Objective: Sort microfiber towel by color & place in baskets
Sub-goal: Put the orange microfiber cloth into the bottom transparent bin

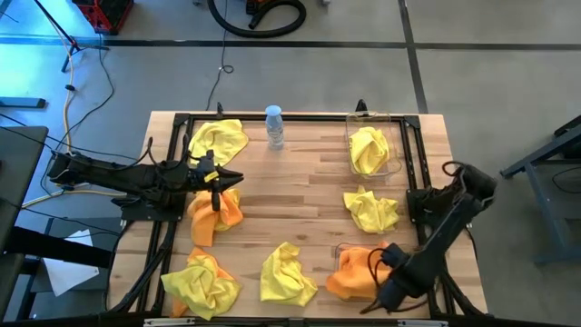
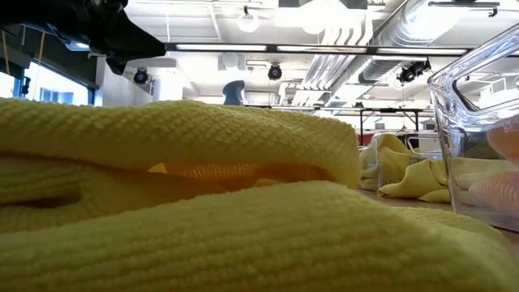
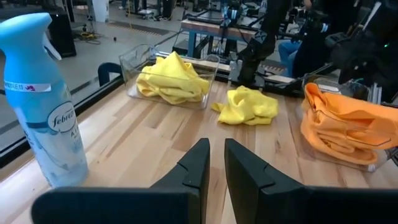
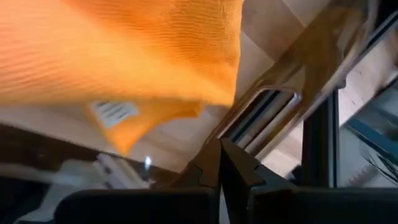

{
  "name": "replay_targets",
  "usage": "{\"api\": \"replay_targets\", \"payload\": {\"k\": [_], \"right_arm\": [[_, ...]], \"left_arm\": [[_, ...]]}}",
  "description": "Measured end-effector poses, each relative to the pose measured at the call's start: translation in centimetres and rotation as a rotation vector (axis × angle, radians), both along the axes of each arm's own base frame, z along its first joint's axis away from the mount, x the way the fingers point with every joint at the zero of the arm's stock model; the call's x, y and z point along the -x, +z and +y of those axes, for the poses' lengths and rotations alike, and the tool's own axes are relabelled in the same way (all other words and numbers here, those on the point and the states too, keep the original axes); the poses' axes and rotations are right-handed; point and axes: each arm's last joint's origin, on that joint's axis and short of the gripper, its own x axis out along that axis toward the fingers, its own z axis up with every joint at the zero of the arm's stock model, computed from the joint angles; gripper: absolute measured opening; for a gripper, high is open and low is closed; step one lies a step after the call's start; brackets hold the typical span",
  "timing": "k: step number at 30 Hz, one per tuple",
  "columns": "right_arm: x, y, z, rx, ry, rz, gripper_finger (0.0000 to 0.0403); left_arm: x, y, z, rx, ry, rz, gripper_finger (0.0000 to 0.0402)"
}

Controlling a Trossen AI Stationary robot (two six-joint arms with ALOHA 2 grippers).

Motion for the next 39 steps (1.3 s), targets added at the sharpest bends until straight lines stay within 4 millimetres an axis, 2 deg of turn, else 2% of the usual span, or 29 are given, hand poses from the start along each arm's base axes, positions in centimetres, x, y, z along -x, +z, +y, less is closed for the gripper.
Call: {"api": "replay_targets", "payload": {"k": [3,7,10,15,20,28,34,39], "right_arm": [[0.0,2.1,0.1,0.059,0.023,-0.219,0.0000],[-1.1,4.2,0.0,0.140,0.037,-0.484,0.0000],[-2.7,4.0,-0.2,0.137,0.081,-0.538,0.0000],[-6.2,2.2,-0.8,0.055,0.204,-0.588,0.0000],[-8.2,-0.2,-1.2,-0.044,0.248,-0.497,0.0000],[-7.9,-4.1,-2.0,0.026,0.191,-0.317,0.0000],[-6.0,-4.3,-2.1,0.086,0.117,-0.142,0.0000],[-5.5,-2.1,-1.2,0.070,0.127,-0.157,0.0000]], "left_arm": [[0.0,0.2,0.0,0.002,0.000,-0.018,0.0035],[0.0,0.2,0.0,0.002,0.000,-0.020,0.0035],[0.0,0.2,0.0,0.000,0.001,-0.019,0.0035],[0.0,0.2,0.0,-0.001,0.005,-0.020,0.0035],[0.0,0.2,0.0,-0.001,0.005,-0.020,0.0035],[0.0,0.2,0.0,-0.001,0.006,-0.017,0.0035],[0.0,0.1,0.0,-0.001,0.006,-0.011,0.0035],[0.0,0.1,0.0,0.000,0.000,-0.012,0.0035]]}}
